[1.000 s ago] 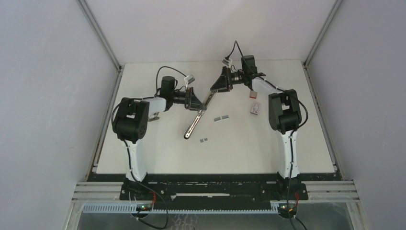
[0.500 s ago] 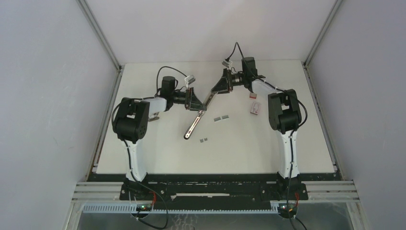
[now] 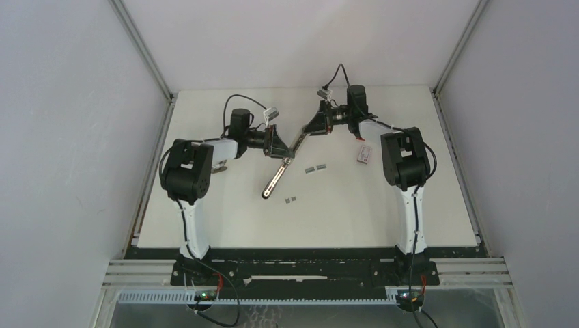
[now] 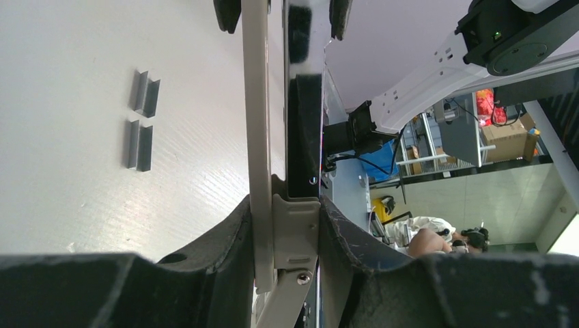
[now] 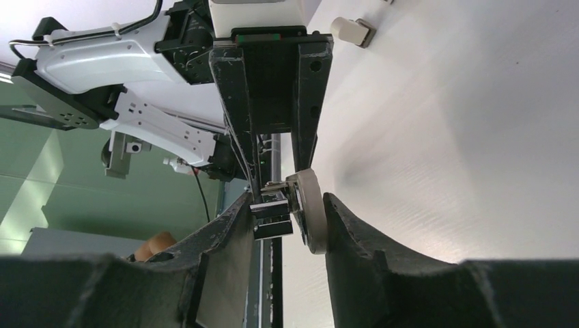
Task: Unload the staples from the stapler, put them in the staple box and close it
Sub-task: Place the stapler at the center of the board.
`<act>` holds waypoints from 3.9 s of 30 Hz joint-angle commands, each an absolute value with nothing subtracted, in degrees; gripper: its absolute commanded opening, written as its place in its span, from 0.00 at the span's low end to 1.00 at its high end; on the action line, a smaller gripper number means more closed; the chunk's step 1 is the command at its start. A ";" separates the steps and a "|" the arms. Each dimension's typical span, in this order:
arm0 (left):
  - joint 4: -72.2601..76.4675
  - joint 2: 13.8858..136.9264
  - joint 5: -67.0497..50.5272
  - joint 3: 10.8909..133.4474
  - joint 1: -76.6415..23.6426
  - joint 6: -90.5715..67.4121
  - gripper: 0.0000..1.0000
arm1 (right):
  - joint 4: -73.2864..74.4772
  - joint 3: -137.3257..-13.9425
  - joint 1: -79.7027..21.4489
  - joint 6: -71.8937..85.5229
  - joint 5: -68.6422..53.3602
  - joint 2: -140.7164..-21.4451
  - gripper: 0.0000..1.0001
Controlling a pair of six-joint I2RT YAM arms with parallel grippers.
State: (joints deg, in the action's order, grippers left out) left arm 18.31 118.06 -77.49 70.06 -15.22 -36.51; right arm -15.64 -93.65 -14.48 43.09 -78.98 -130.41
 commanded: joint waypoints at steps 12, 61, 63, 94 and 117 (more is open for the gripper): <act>19.90 114.33 -77.16 69.84 -11.80 -37.25 0.67 | -27.37 -91.56 -14.76 51.59 -78.54 -128.24 0.35; -23.35 106.11 -17.42 77.55 -26.62 8.23 0.73 | 7.77 -98.75 -13.98 27.10 -63.88 -135.97 0.59; -23.36 106.52 -15.61 78.25 -27.34 8.23 0.73 | 9.10 -99.17 -13.82 26.43 -62.87 -135.75 0.60; -26.44 116.27 -10.65 86.08 -31.21 10.19 0.51 | 22.63 -103.18 -11.80 17.21 -50.53 -129.68 0.83; -32.72 104.30 -10.50 74.15 -24.51 16.84 0.14 | 29.31 -103.12 -8.96 10.90 -49.25 -117.81 1.00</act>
State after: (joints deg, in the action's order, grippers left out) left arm -31.44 109.95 -11.07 76.88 -25.10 14.44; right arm 28.32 -101.82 -9.10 12.91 -48.86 -122.58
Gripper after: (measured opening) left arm 0.338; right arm 0.997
